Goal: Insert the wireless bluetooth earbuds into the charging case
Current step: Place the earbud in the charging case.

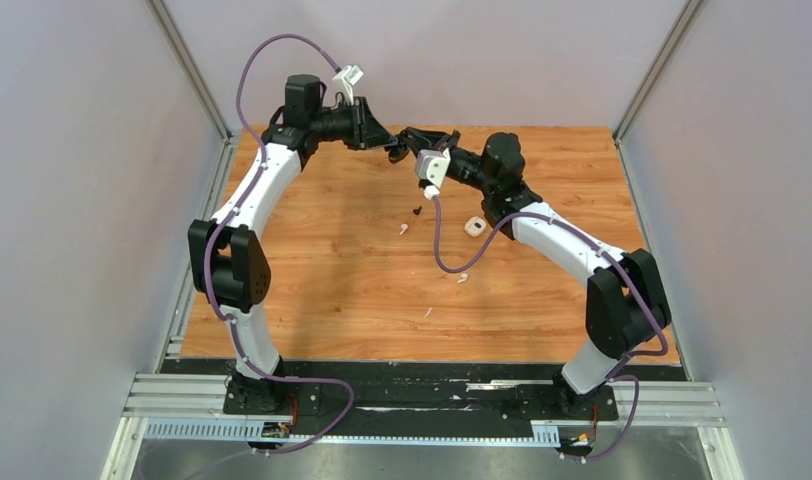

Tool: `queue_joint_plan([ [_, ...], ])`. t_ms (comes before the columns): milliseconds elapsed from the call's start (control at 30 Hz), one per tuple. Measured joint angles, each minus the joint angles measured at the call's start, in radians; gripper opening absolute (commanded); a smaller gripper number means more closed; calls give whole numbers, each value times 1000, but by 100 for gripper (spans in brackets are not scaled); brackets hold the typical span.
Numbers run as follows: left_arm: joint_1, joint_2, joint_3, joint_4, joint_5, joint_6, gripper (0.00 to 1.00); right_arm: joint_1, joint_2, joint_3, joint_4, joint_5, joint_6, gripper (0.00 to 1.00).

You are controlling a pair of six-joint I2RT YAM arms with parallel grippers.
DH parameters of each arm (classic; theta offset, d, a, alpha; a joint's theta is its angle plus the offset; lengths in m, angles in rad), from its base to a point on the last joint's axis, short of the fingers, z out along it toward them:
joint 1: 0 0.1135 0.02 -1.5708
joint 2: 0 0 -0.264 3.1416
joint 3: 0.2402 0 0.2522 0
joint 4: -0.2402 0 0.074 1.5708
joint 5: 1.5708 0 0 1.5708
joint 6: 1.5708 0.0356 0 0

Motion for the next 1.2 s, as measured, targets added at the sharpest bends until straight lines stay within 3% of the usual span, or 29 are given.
queue_joint_plan([
  [467, 1, 50, 89, 101, 25, -199, 0, 23, 43, -43, 131, 27, -123, 0],
  [1200, 1, 63, 89, 165, 76, -241, 0, 24, 94, -43, 165, 55, -186, 0],
])
